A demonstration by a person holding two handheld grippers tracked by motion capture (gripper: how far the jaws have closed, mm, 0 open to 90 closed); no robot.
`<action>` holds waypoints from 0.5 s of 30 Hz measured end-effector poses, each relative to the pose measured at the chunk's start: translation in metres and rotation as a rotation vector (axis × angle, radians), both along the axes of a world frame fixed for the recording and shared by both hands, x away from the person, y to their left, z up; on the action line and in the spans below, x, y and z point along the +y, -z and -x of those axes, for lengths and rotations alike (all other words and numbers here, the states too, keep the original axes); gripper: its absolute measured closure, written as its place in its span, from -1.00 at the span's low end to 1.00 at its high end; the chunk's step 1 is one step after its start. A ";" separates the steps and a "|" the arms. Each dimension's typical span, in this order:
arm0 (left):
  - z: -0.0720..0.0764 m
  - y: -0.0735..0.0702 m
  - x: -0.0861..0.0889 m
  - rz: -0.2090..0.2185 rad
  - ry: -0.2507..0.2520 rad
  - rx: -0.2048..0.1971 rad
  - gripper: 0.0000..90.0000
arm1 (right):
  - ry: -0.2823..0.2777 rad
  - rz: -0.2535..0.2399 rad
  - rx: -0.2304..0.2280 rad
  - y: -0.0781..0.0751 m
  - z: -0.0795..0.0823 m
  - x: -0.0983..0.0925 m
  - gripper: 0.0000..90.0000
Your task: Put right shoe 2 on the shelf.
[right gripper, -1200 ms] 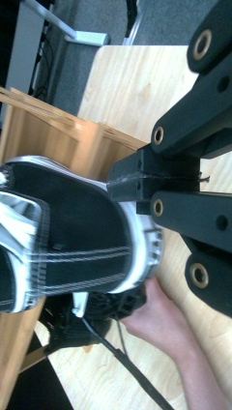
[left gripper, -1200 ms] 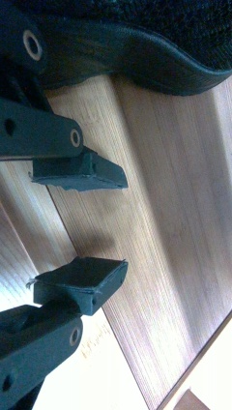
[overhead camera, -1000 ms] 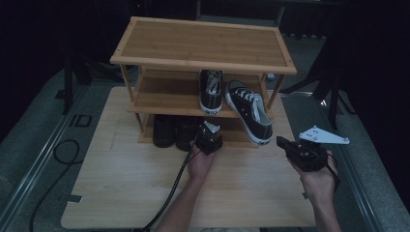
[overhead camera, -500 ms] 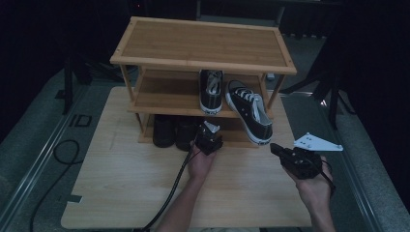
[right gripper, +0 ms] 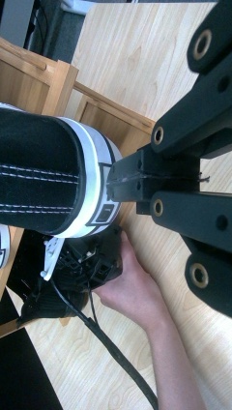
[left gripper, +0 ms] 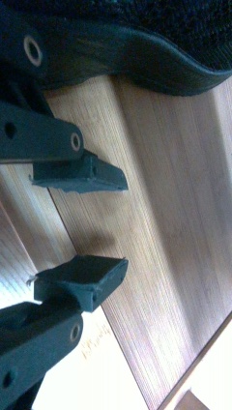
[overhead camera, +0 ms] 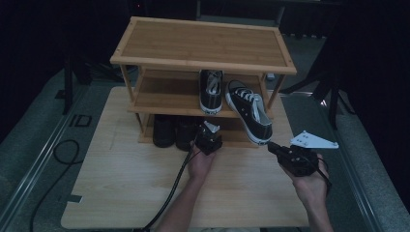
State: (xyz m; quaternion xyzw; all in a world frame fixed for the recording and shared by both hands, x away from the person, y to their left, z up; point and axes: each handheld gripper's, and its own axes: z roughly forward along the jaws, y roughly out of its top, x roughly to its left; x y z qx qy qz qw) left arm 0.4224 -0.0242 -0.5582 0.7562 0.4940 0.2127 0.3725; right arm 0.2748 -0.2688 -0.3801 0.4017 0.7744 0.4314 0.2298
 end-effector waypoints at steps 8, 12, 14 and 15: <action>0.000 0.000 -0.001 -0.015 -0.006 -0.003 0.40 | -0.001 -0.010 -0.005 -0.002 0.000 0.001 1.00; 0.000 0.000 -0.001 -0.015 -0.007 -0.002 0.40 | -0.015 -0.017 -0.008 -0.002 -0.001 0.004 1.00; 0.000 0.000 -0.002 -0.020 -0.007 -0.004 0.40 | -0.022 -0.027 -0.012 -0.003 -0.002 0.006 1.00; 0.001 0.000 -0.002 -0.023 -0.007 -0.007 0.40 | -0.025 -0.031 -0.014 -0.004 -0.003 0.007 1.00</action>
